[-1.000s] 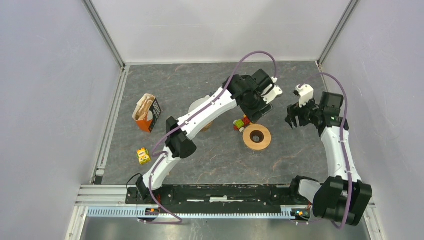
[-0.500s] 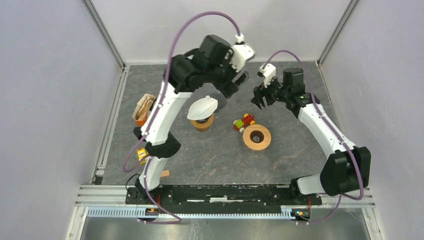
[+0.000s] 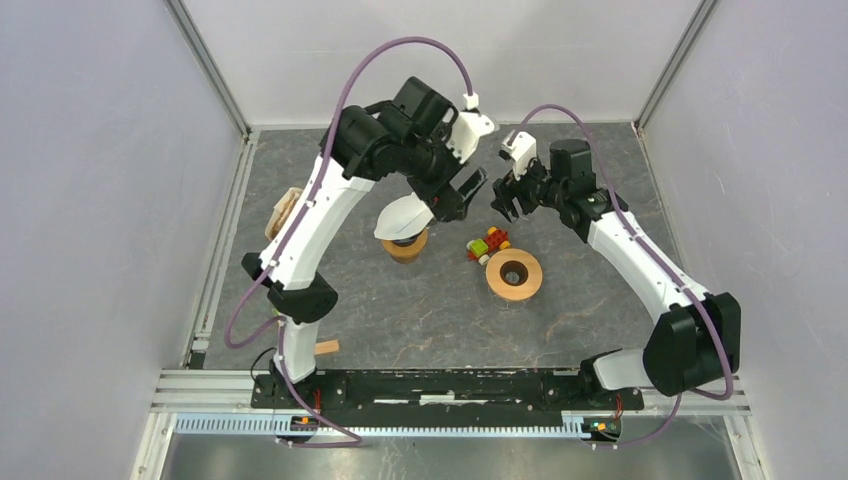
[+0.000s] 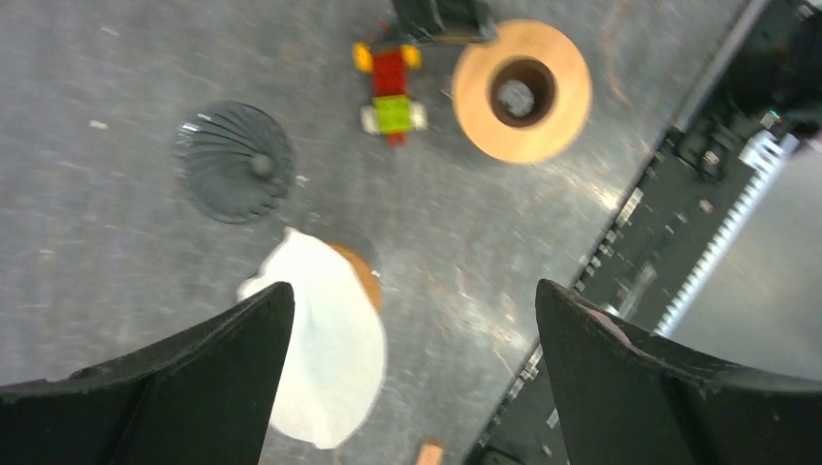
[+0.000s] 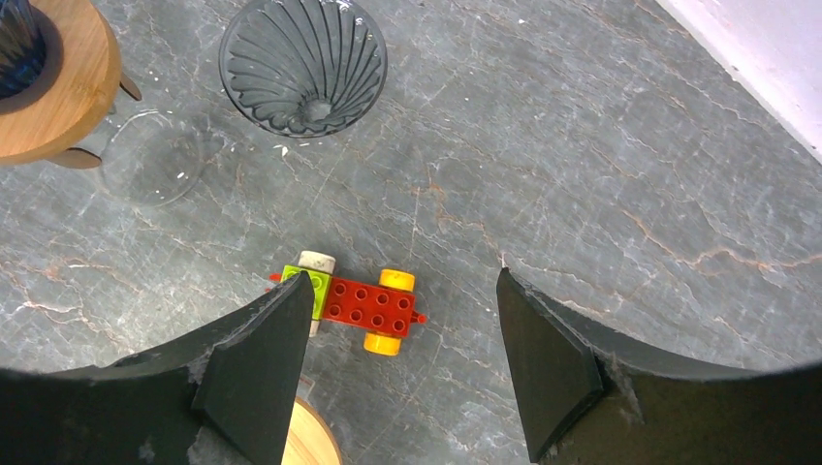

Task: Place the coffee filter in the dripper
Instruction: Pick up the coffee dripper from the center of the board.

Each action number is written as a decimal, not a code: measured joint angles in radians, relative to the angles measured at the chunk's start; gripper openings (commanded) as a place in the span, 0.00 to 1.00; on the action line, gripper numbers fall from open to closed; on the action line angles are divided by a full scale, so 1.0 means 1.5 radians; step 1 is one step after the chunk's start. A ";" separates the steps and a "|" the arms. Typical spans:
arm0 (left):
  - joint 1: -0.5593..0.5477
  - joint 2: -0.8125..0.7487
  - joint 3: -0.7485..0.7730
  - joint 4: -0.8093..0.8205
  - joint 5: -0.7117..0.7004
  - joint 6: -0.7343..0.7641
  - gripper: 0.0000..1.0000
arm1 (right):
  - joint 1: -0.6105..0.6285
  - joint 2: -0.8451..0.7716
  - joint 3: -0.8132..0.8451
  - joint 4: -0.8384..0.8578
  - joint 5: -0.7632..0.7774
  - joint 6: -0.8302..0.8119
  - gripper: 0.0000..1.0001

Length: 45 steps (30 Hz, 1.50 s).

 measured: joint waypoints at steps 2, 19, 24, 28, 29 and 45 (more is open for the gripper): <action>-0.003 -0.008 -0.040 -0.003 0.037 -0.007 1.00 | 0.000 -0.012 -0.010 0.001 0.008 -0.005 0.77; -0.060 -0.352 -0.761 0.202 0.159 0.010 1.00 | -0.001 -0.077 -0.089 0.010 0.074 -0.051 0.78; -0.066 -0.525 -0.912 0.287 0.082 0.036 1.00 | -0.004 -0.091 -0.093 0.013 0.079 -0.058 0.78; -0.018 -0.616 -0.969 0.338 0.011 0.042 1.00 | -0.005 -0.093 -0.093 0.016 0.078 -0.058 0.78; 0.005 -0.630 -0.979 0.343 -0.011 0.042 1.00 | -0.005 -0.093 -0.093 0.016 0.077 -0.058 0.78; 0.478 -0.691 -1.023 0.420 -0.111 -0.013 1.00 | -0.003 -0.080 -0.078 0.014 0.033 -0.042 0.78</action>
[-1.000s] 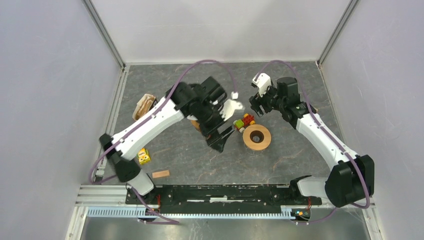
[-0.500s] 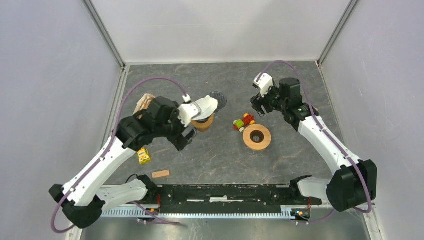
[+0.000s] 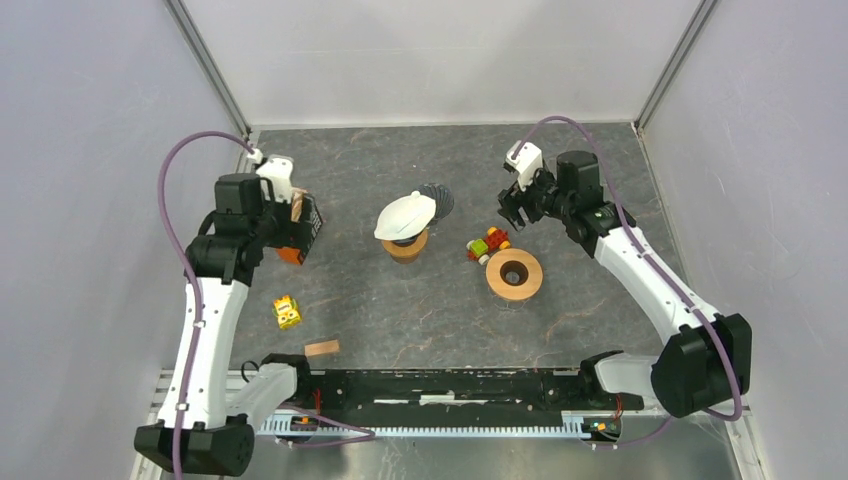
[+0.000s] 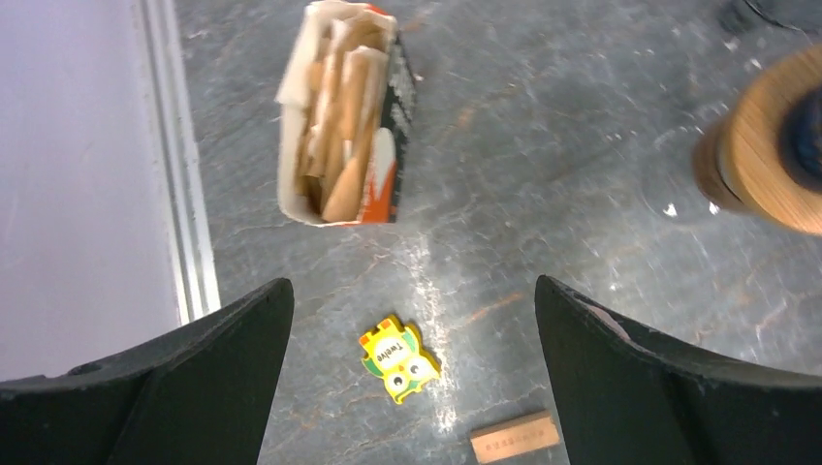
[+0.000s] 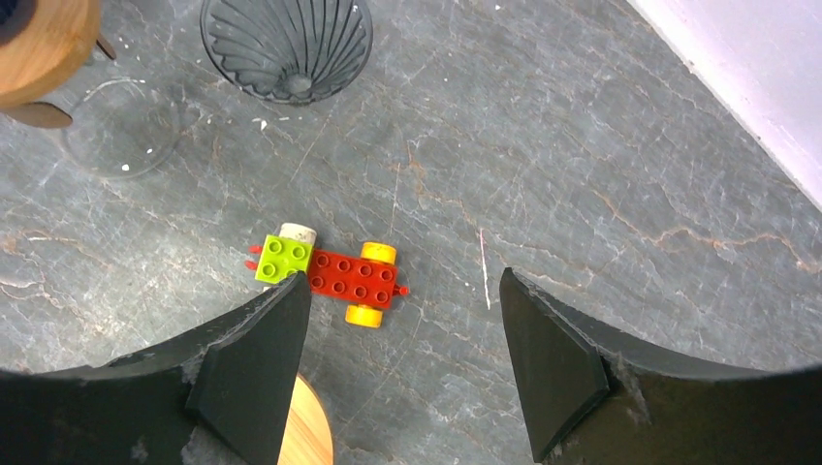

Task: Place the coffee filter in the dripper
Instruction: Pick up the coffee dripper from the center of the board.

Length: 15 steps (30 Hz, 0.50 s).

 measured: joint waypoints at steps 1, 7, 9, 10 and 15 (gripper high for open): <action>0.021 0.004 -0.001 0.013 -0.001 -0.002 1.00 | 0.003 0.003 0.006 0.000 -0.001 0.002 0.78; 0.108 0.054 -0.003 0.076 -0.001 -0.011 0.98 | 0.029 0.024 0.040 0.001 -0.005 0.005 0.78; 0.123 0.080 -0.002 0.087 -0.001 -0.011 0.97 | 0.037 0.025 0.040 0.001 -0.005 0.004 0.78; 0.127 0.093 -0.002 0.090 -0.001 -0.011 0.97 | 0.039 0.025 0.040 0.002 -0.005 0.004 0.78; 0.130 0.117 -0.002 0.095 0.016 -0.011 0.95 | 0.054 0.056 0.053 0.018 -0.002 0.003 0.75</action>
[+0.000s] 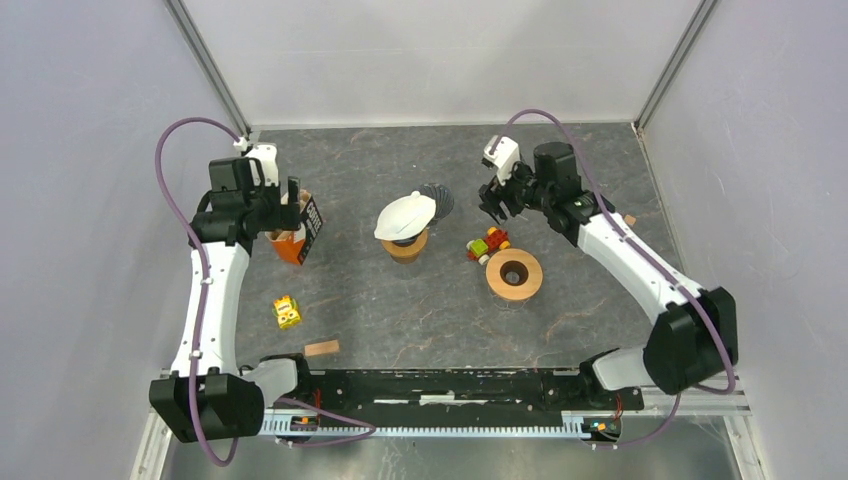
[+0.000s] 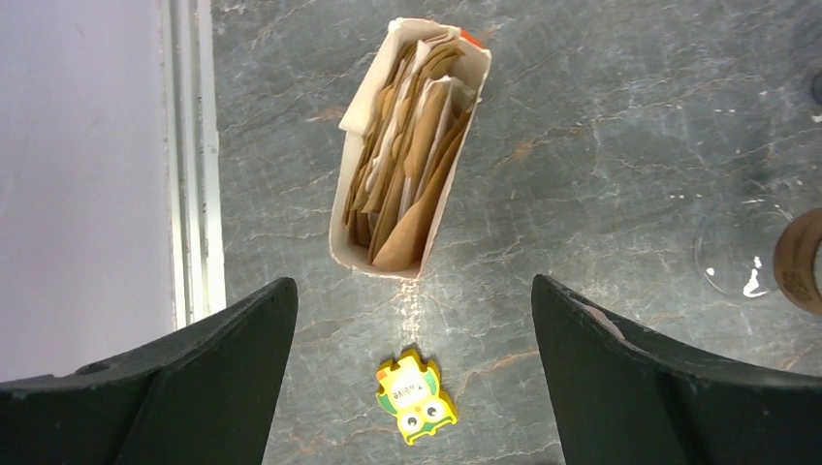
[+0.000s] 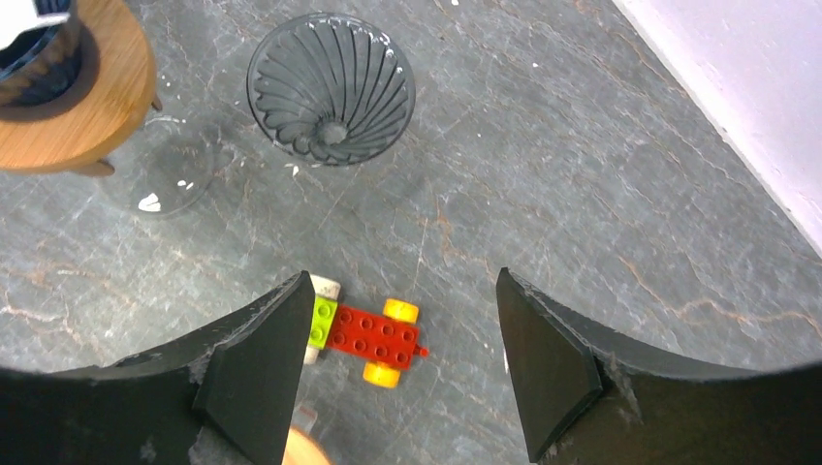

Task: Place the coffee filter in the dripper
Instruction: Pick up the coffee dripper from the center of the board.

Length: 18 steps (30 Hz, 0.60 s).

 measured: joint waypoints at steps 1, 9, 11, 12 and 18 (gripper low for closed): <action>0.000 0.001 0.002 0.001 0.006 0.000 0.95 | 0.005 0.016 0.009 0.003 0.002 0.001 0.73; 0.000 0.005 0.002 0.023 0.040 -0.001 0.98 | 0.049 0.188 0.147 0.015 0.031 0.062 0.66; 0.000 -0.004 -0.008 0.041 0.040 0.000 0.99 | 0.055 0.225 0.182 0.018 0.035 0.082 0.65; 0.000 -0.012 -0.017 0.051 0.041 0.000 0.99 | 0.058 0.242 0.197 0.018 0.037 0.093 0.65; 0.000 -0.048 -0.047 0.080 0.055 0.000 1.00 | 0.064 0.333 0.262 0.016 0.046 0.140 0.64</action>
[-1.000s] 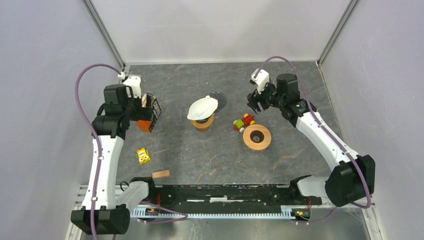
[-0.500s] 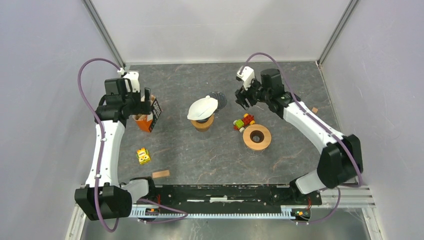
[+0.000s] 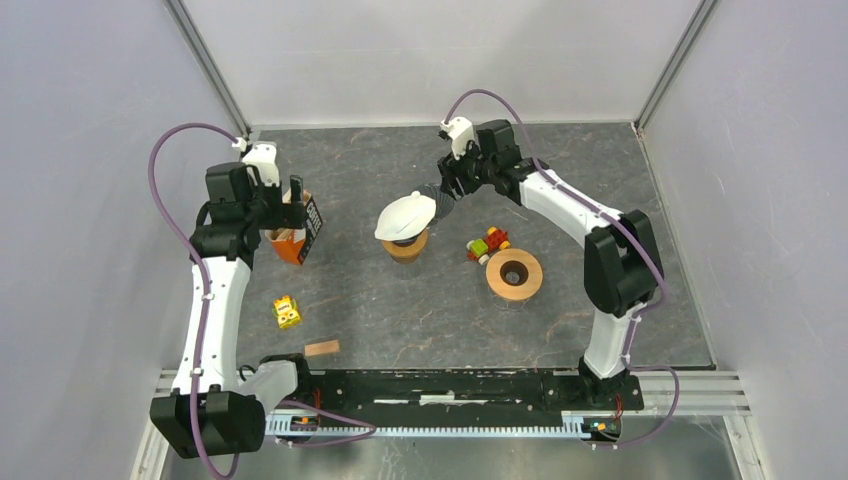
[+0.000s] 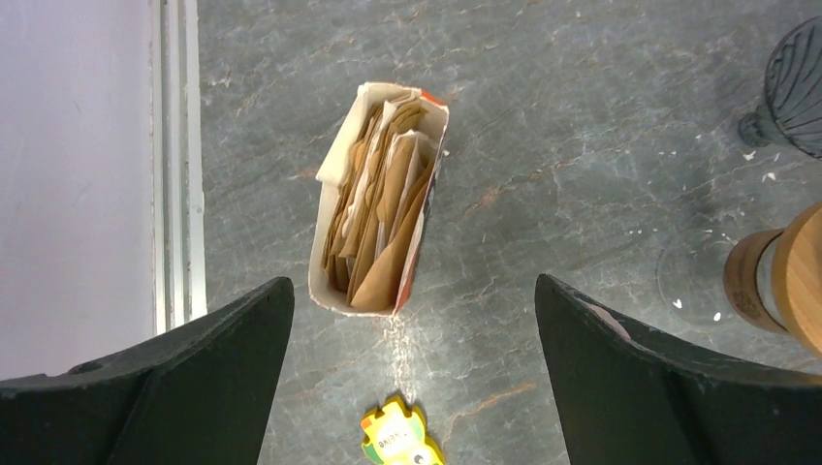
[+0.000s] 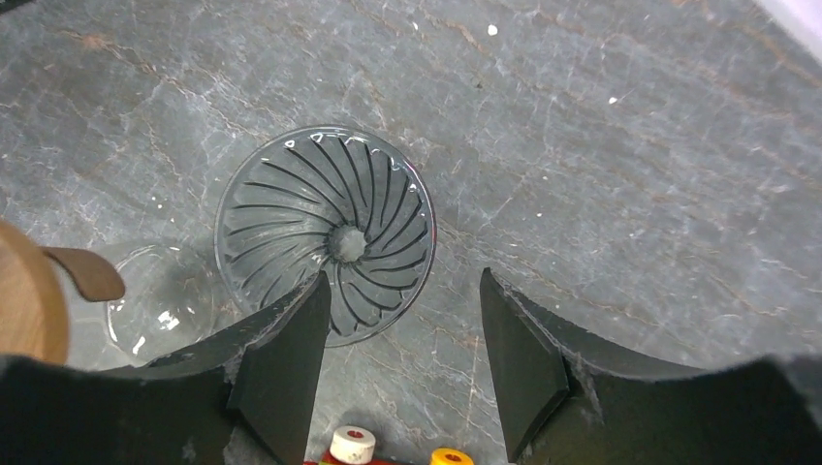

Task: Place the coffee filter in the dripper
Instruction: Pick up the coffee dripper from the center of the board.

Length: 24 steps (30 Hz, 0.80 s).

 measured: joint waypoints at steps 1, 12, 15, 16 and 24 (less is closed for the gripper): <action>0.000 -0.001 0.000 0.006 0.003 0.000 1.00 | 0.001 0.012 0.005 0.000 0.000 0.005 0.63; 0.000 -0.002 0.000 0.033 0.060 -0.003 1.00 | 0.003 0.100 0.030 -0.026 -0.003 0.037 0.58; 0.000 -0.005 0.000 0.033 0.069 -0.004 1.00 | 0.003 0.117 0.043 -0.027 -0.008 0.043 0.54; 0.000 -0.006 0.000 0.034 0.072 -0.004 1.00 | 0.003 0.123 0.048 -0.027 -0.011 0.047 0.52; 0.000 -0.011 0.000 0.037 0.089 -0.005 1.00 | 0.003 0.154 0.065 -0.029 -0.019 0.066 0.32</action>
